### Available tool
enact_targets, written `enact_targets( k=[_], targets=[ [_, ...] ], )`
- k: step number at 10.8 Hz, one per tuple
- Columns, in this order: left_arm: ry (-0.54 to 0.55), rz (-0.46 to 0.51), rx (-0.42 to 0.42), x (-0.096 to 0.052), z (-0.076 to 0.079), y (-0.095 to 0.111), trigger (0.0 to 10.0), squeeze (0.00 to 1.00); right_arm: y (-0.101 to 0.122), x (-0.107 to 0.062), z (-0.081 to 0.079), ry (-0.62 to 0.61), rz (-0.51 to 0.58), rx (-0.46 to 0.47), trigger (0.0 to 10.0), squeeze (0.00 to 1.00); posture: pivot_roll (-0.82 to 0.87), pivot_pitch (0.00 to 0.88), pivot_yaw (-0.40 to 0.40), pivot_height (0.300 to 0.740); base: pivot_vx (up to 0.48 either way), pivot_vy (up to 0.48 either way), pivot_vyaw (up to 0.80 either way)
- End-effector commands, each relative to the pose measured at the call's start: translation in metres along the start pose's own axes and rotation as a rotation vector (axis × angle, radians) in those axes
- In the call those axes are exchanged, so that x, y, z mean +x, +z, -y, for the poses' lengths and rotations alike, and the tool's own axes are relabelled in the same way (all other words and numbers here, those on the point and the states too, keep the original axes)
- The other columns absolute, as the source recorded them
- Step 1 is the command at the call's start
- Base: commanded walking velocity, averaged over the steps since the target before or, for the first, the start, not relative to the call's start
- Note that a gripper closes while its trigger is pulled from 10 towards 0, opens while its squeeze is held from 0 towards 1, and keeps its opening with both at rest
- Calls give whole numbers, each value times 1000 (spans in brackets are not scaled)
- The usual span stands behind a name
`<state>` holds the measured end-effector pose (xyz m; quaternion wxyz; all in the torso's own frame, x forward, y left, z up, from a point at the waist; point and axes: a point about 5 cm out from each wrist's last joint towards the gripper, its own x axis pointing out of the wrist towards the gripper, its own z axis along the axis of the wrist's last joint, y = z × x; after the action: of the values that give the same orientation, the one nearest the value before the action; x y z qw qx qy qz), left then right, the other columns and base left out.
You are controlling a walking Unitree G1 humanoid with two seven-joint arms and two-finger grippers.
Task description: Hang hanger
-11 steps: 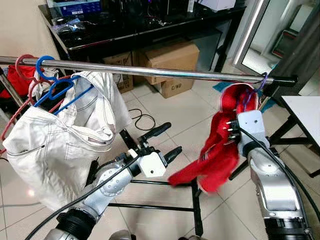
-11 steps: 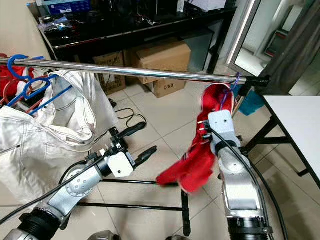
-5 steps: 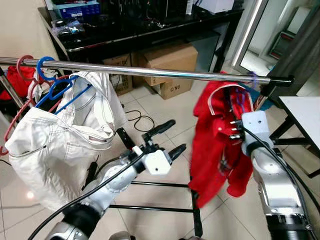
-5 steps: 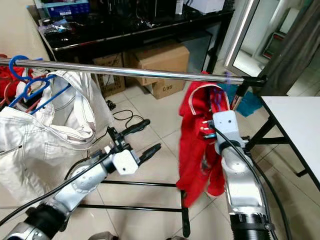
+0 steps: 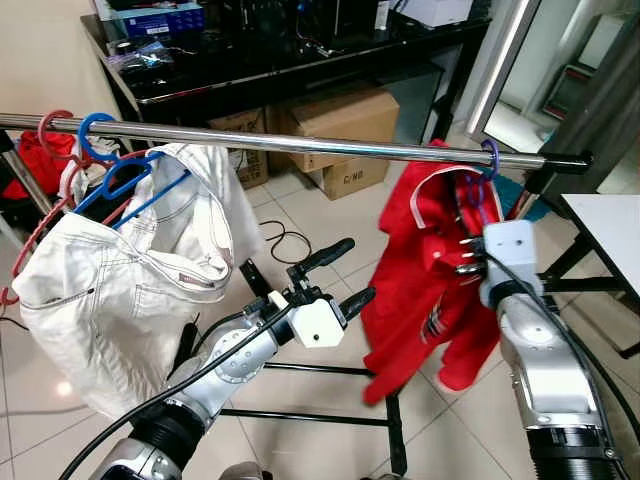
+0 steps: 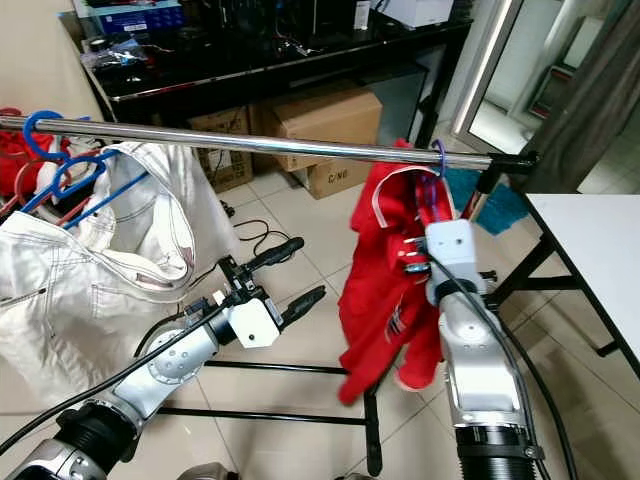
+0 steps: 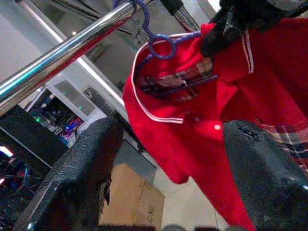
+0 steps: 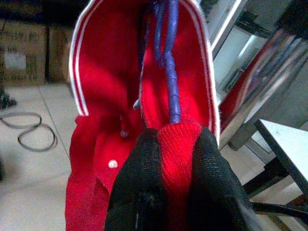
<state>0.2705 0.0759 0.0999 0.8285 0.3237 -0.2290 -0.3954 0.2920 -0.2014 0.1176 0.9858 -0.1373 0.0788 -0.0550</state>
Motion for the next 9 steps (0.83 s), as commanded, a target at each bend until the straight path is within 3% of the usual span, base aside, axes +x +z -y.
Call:
enact_targets(
  k=[1,5,9],
  targets=[
    [-14,17,20,5,0,2,10000,0,17,-3,7,-37,96,49,0,0,84,0,-19,740,0,0,0],
    [-2,17,0,4,3,1,10000,0,1,-37,5,26,126,34,0,0,60,3,-19,740,0,0,0],
    [7,20,-11,7,2,0,10000,0,13,-44,2,57,226,39,0,0,48,1,-13,740,0,0,0]
  ],
)
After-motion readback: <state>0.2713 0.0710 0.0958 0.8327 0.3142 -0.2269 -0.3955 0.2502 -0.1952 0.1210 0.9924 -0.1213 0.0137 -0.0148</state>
